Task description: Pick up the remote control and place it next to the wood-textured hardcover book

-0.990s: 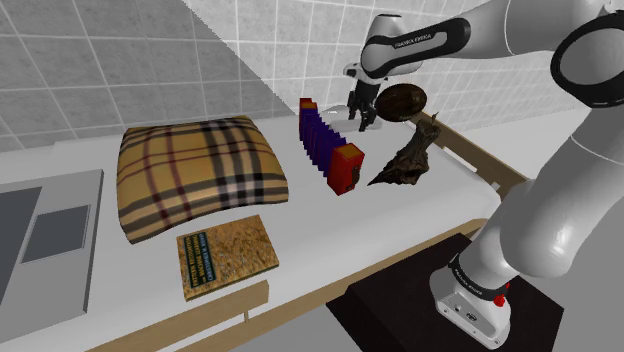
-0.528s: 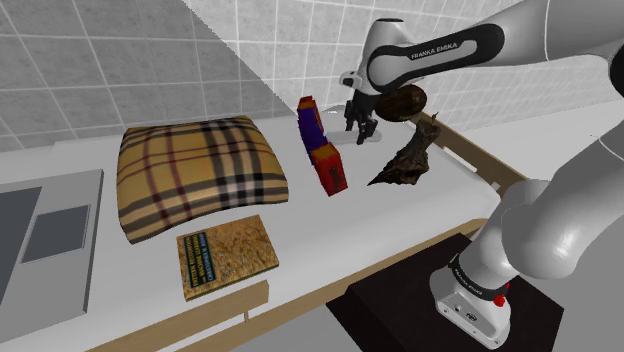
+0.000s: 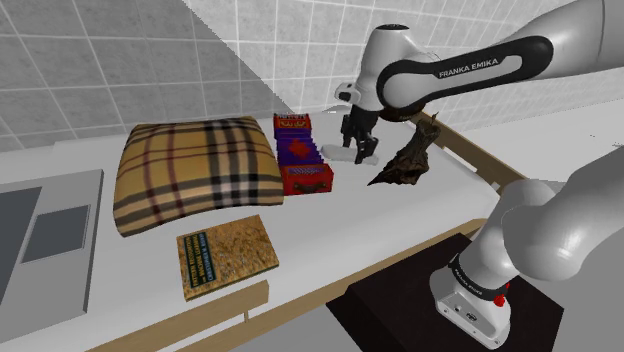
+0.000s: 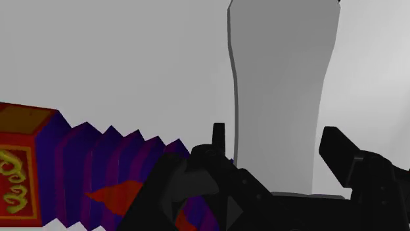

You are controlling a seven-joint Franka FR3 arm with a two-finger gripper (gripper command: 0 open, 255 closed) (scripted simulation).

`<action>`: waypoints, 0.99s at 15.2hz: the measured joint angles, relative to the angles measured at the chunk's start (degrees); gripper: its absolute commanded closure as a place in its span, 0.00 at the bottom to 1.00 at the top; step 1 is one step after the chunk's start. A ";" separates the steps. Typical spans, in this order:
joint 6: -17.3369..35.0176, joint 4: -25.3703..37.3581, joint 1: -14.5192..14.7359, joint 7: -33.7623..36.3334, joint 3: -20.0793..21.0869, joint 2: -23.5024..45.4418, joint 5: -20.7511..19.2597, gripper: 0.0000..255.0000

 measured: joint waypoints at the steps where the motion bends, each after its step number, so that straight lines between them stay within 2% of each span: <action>1: 0.06 -0.65 0.61 1.50 1.02 -0.53 0.24 1.00; 9: -0.28 -6.10 5.59 12.75 9.14 -5.92 3.00 1.00; 15: -1.05 -6.65 10.08 21.77 15.97 -7.13 6.25 1.00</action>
